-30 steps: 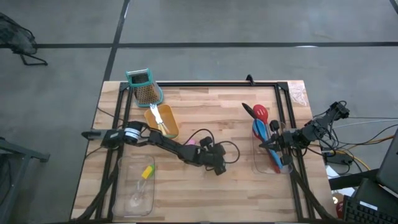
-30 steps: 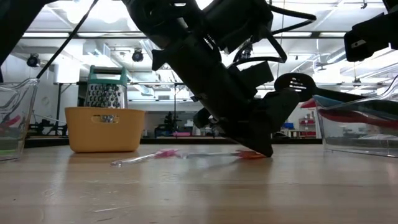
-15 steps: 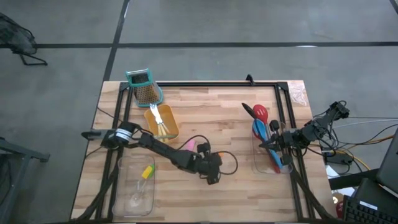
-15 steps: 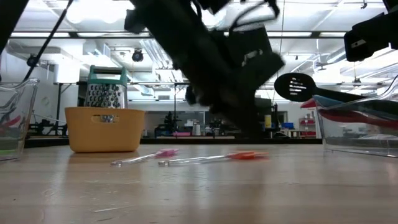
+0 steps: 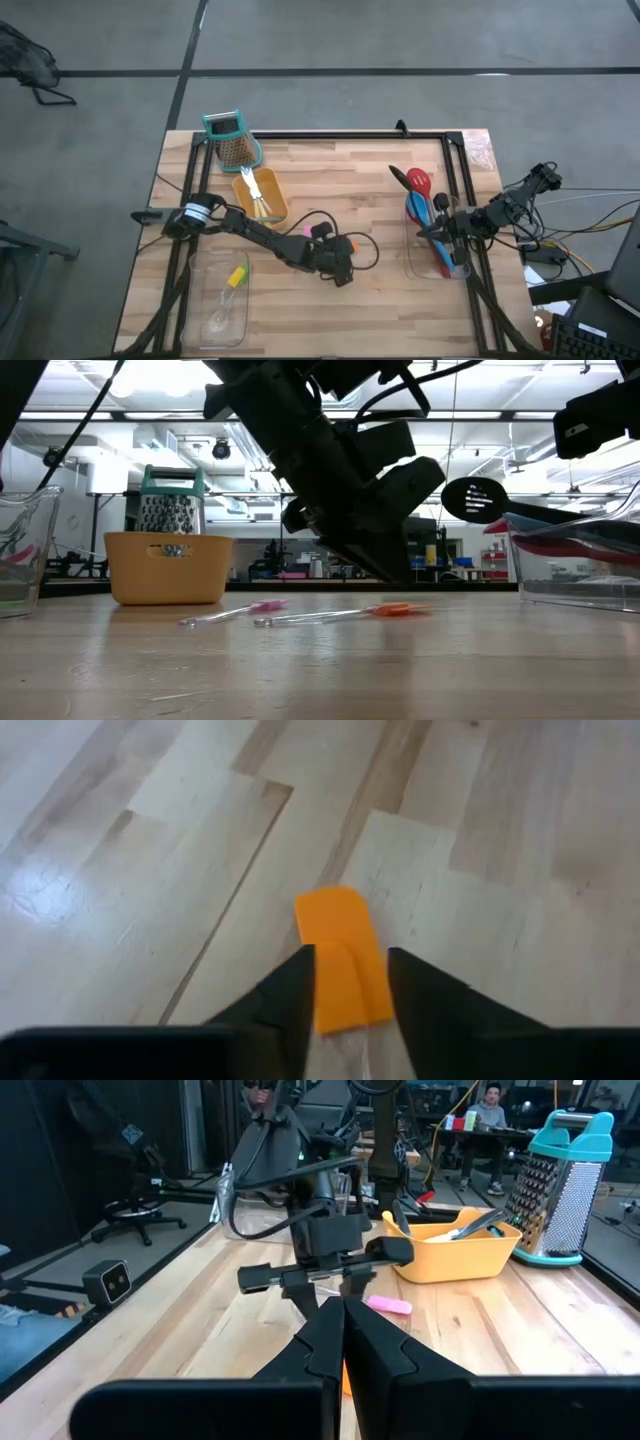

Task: Pick & Place Kitchen Items
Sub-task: Put the orange spatula into the left transparent bin

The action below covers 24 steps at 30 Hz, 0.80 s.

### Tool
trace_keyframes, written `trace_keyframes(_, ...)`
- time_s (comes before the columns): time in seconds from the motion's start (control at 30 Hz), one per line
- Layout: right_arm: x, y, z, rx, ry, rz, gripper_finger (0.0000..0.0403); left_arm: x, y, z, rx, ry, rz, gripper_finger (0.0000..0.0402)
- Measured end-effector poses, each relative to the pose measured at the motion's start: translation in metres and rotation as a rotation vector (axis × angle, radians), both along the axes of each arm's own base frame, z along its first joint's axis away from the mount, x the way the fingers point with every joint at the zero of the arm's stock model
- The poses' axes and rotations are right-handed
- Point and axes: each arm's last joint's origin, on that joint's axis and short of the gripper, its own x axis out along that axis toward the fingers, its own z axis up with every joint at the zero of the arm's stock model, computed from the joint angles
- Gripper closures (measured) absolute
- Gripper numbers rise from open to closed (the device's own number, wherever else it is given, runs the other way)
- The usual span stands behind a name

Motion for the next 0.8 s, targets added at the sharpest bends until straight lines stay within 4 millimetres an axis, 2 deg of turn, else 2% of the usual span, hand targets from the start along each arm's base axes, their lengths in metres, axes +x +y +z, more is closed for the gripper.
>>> trace_keyframes(0.17, 0.0, 0.0, 0.0, 0.001, 0.0, 0.0, 0.0394, -0.003, 0.002, -0.006, 0.017, 0.008, -0.025, 0.0196)
trace_keyframes(0.3, 0.0, 0.0, 0.0, 0.0, 0.0, 0.0, 0.0394, -0.004, 0.006, -0.014, 0.021, -0.023, -0.023, 0.0163)
trace_keyframes(0.63, 0.0, 0.0, 0.0, 0.002, 0.0, 0.0, 0.0394, -0.014, 0.031, -0.042, -0.065, -0.088, -0.014, 0.0158)
trace_keyframes(0.8, 0.0, 0.0, 0.0, 0.001, -0.001, 0.0, 0.0394, -0.021, 0.034, -0.051, -0.081, -0.095, -0.02, 0.017)
